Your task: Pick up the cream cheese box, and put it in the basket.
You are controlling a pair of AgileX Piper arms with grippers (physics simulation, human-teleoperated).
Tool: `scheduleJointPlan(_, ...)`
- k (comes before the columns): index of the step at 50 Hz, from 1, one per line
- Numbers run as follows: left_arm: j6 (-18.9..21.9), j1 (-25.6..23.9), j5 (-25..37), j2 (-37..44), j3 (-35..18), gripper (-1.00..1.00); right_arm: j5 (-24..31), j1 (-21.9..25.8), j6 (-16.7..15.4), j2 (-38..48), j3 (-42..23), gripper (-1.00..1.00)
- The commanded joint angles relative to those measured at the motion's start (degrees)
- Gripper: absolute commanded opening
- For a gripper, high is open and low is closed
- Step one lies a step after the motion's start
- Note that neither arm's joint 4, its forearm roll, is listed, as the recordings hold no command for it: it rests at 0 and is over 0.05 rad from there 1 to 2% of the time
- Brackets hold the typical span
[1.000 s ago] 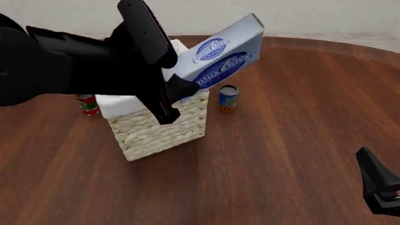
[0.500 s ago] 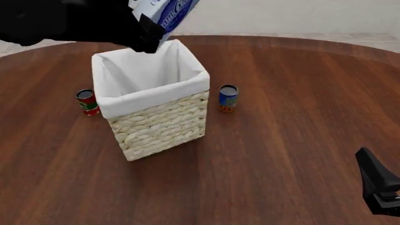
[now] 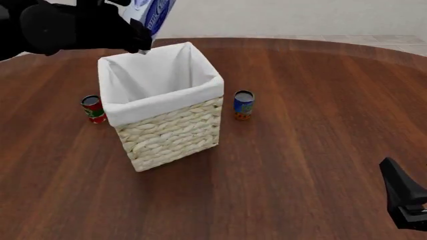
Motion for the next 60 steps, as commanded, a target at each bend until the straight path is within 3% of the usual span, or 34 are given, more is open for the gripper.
scheduleJointPlan(1, -1.34, 0.85, -3.58, -0.62, 3.87, -1.0, 0.01, 0.04, -0.01, 0.02, 0.0, 1.0)
scheduleJointPlan(17, -1.69, 0.39, -7.07, -2.53, 9.69, -1.0, 0.05, 0.27, -0.05, 0.06, 0.0, 1.0)
scheduleJointPlan(25, -2.51, -2.65, -9.17, -5.27, 12.83, -1.0, 0.09, 0.36, -0.13, 0.12, 0.0, 1.0)
scheduleJointPlan(60, -3.23, -2.18, -12.85, 0.6, 13.74, -1.0, 0.33, 0.6, -0.19, 0.19, 0.0, 1.0)
